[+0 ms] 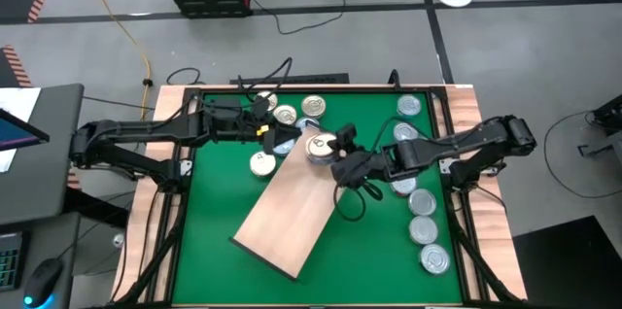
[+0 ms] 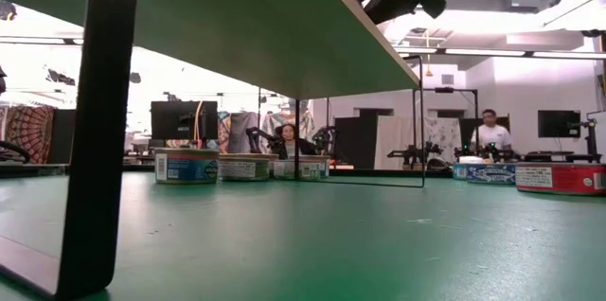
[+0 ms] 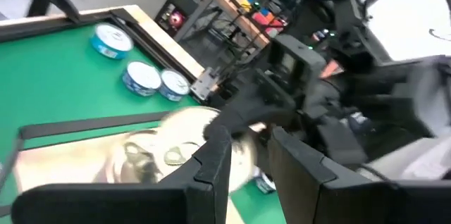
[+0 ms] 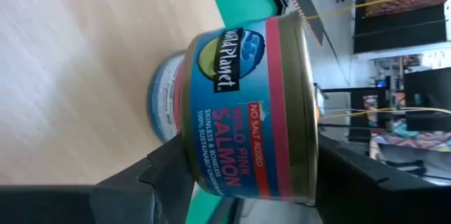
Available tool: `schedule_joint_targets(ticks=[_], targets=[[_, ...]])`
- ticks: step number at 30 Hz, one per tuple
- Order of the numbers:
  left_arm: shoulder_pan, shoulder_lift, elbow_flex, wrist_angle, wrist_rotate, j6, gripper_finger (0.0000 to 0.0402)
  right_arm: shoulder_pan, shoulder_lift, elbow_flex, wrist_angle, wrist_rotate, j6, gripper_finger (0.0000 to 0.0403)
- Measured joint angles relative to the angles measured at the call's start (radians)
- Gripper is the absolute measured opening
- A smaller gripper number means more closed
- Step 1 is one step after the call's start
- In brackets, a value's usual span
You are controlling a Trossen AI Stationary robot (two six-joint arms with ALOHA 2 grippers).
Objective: Stack canned seafood by type on shelf
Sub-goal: Stack the blue pink tuna can on top of the other blue pink tuna can on the shelf
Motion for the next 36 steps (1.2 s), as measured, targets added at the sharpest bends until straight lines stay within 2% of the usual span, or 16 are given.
schedule_joint_targets(ticks=[5, 12, 16, 21, 24, 28, 32, 36], targets=[[0.000, 0.000, 0.000, -0.006, 0.046, -0.001, 0.0091, -0.020, 0.000, 0.000, 0.007, 0.016, -0.054, 0.0270], [0.005, 0.000, 0.001, -0.059, 0.042, 0.016, 0.0091, -0.063, 0.000, 0.000, 0.009, 0.026, -0.126, 0.0270], [0.026, 0.000, 0.001, -0.206, -0.037, 0.052, 0.0091, -0.067, 0.000, 0.000, 0.010, 0.025, -0.133, 0.0270], [0.044, 0.005, 0.001, -0.371, -0.191, 0.175, 0.0091, -0.072, 0.000, 0.000, 0.010, 0.024, -0.134, 0.0269], [0.045, 0.022, -0.006, -0.362, -0.217, 0.284, 0.0091, -0.072, 0.000, 0.000, 0.011, 0.025, -0.133, 0.0269], [0.044, 0.069, -0.007, -0.317, -0.180, 0.385, 0.0091, -0.072, 0.004, 0.000, 0.029, 0.024, -0.133, 0.0269], [0.041, 0.129, -0.008, -0.252, -0.120, 0.399, 0.0091, -0.072, 0.005, 0.000, 0.027, 0.024, -0.134, 0.0269], [0.040, 0.156, -0.008, -0.212, -0.117, 0.359, 0.0091, -0.072, 0.005, 0.000, 0.033, 0.026, -0.138, 0.0269]])
